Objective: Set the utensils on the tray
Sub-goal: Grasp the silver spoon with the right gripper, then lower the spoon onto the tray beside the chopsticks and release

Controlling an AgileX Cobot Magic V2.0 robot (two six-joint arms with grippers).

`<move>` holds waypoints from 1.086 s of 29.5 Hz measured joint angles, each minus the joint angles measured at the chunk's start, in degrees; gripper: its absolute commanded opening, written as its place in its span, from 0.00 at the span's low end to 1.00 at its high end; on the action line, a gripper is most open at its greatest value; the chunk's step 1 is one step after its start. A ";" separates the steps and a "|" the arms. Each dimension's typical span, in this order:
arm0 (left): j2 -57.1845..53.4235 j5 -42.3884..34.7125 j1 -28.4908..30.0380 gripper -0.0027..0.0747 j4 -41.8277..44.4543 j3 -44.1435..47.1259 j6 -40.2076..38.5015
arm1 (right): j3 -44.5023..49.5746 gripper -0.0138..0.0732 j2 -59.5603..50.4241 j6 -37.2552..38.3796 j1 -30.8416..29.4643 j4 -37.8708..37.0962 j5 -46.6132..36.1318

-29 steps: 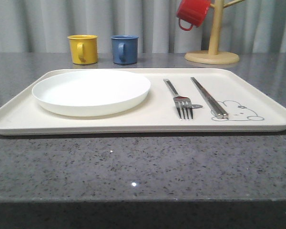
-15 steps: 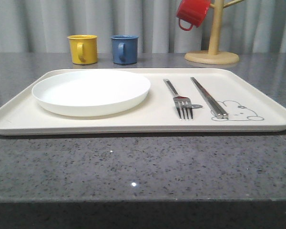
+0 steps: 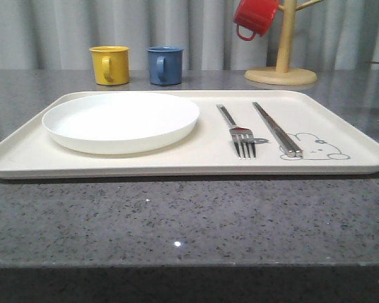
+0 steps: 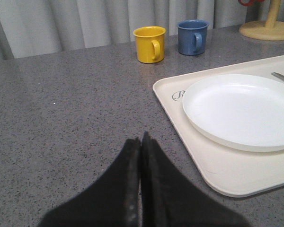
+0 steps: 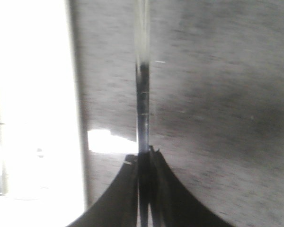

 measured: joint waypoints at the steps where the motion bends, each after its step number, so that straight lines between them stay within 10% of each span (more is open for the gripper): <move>1: 0.00 0.00 0.00 0.01 0.00 0.00 0.00 | 0.00 0.15 0.24 0.92 1.65 0.12 -0.69; 17: 0.00 0.00 0.00 0.01 0.00 0.00 0.00 | 0.00 0.16 11.21 9.82 10.33 0.73 -8.96; 32: 0.00 0.00 0.00 0.01 0.00 0.00 0.00 | -0.22 0.42 10.20 10.17 10.33 0.73 -10.31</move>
